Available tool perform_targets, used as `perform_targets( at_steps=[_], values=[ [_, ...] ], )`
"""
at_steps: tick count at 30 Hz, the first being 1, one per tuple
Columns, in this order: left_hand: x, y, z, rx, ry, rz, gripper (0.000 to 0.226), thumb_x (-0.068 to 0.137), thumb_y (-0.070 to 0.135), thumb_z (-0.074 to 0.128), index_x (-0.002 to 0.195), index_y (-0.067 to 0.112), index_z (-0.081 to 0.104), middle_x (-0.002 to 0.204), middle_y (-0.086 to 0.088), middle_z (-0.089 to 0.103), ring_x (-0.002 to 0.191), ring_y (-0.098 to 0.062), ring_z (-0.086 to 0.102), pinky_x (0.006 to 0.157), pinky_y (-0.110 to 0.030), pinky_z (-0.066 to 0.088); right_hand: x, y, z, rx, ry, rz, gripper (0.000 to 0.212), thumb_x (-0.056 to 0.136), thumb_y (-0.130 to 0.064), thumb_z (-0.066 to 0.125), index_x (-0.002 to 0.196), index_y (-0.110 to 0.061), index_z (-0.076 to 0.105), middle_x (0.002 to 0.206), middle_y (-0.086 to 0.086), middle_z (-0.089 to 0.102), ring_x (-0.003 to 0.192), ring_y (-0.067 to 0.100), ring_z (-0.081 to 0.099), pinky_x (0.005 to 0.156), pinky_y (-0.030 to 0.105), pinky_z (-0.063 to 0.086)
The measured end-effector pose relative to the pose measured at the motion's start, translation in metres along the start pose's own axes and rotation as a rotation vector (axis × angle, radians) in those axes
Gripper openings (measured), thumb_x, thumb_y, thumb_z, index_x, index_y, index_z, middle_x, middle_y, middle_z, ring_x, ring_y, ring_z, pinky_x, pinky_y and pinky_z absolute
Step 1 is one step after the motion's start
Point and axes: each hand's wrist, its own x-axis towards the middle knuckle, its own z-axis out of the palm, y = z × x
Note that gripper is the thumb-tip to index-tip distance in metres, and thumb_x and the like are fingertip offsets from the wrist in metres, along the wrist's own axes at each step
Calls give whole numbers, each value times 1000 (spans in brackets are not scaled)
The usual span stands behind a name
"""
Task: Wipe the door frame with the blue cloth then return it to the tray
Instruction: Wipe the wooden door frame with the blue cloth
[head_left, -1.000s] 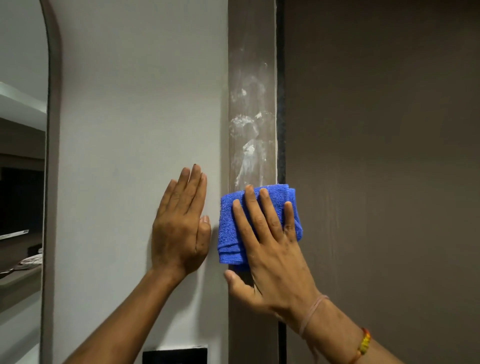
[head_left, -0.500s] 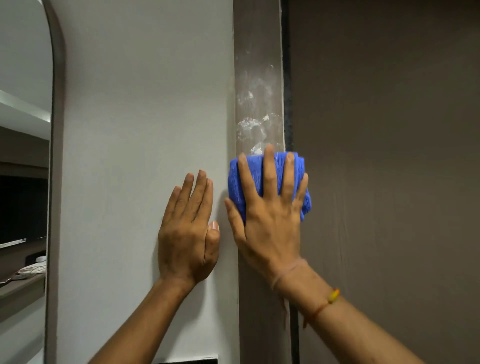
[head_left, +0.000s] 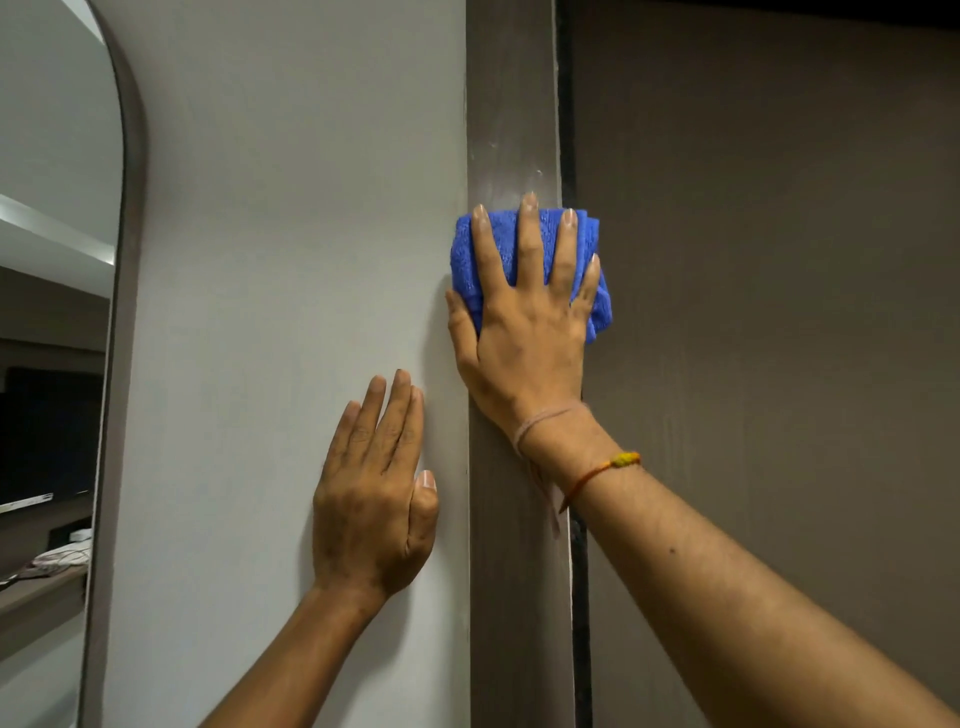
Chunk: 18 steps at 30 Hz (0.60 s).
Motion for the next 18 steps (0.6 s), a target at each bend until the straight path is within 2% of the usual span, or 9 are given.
perform_targets(
  at_steps=[7, 9, 13, 18],
  values=[
    [16, 6, -9, -64, 14, -35, 61, 85, 24, 29, 141, -2, 31, 150, -20, 28, 141, -30, 23, 118, -35, 14, -54, 2, 0, 1, -31, -4, 65, 91, -54, 34, 148, -28, 16, 157, 13, 13, 143, 41, 4, 111, 60, 1],
    [37, 1, -14, -40, 7, -44, 65, 85, 25, 27, 143, -3, 26, 153, -21, 23, 143, -27, 16, 119, -37, 12, -43, 2, -2, -10, -42, -12, 64, 91, -53, 32, 147, -29, 16, 158, 13, 13, 143, 41, 3, 112, 62, 3],
    [62, -6, -12, 135, -103, 11, 69, 87, 32, 22, 148, 5, 4, 158, -15, 3, 146, -23, -1, 120, -41, 4, -3, 4, -6, 6, -55, -23, 65, 92, -54, 33, 148, -29, 13, 158, 12, 8, 143, 40, -1, 113, 63, 3],
    [60, -8, -5, 182, -129, 41, 68, 89, 36, 20, 148, 10, -4, 158, -11, -4, 147, -22, -4, 120, -43, 2, -26, 2, -2, 30, -9, 2, 66, 91, -53, 34, 148, -29, 13, 158, 12, 9, 144, 40, 0, 113, 61, 0]
  ],
)
